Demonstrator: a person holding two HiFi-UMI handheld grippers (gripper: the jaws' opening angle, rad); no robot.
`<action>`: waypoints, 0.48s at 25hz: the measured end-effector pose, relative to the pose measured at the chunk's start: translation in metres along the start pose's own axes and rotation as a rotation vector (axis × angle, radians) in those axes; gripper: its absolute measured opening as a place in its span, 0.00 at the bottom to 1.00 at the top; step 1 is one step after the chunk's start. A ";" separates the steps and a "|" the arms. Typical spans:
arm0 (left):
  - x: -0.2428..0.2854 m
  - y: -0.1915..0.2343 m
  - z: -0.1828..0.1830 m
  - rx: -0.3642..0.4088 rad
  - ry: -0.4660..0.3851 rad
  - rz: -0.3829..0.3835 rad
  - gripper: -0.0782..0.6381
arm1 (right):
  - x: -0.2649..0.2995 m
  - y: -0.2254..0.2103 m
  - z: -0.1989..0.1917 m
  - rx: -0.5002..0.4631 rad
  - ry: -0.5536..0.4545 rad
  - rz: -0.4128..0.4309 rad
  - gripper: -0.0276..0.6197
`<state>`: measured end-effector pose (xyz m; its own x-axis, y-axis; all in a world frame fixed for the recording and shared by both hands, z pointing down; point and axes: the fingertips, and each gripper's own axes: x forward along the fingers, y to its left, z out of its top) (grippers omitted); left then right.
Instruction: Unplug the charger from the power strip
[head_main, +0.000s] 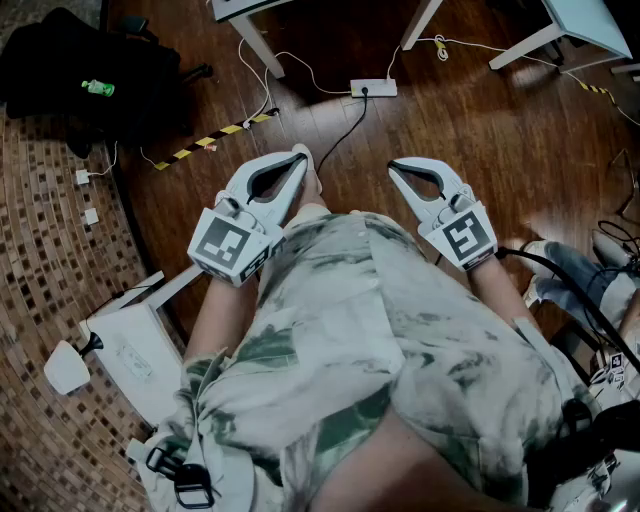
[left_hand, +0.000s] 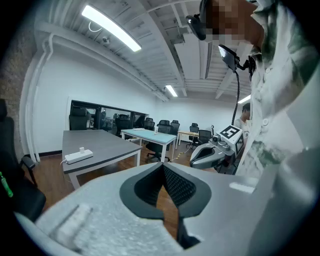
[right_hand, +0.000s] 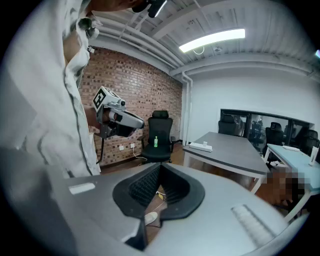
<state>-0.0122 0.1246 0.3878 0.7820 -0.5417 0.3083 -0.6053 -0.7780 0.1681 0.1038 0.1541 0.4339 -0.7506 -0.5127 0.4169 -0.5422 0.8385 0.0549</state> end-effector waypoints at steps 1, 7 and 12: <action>0.003 0.013 0.000 -0.001 -0.005 -0.008 0.11 | 0.011 -0.007 0.006 0.009 0.007 -0.006 0.05; 0.012 0.100 0.010 -0.022 -0.022 -0.035 0.11 | 0.091 -0.048 0.041 -0.008 0.030 -0.001 0.05; 0.008 0.185 0.034 0.028 -0.039 -0.003 0.11 | 0.158 -0.086 0.077 -0.010 0.051 -0.018 0.05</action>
<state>-0.1131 -0.0346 0.3897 0.7892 -0.5511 0.2709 -0.5991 -0.7879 0.1423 0.0024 -0.0128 0.4251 -0.7202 -0.5178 0.4617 -0.5514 0.8311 0.0721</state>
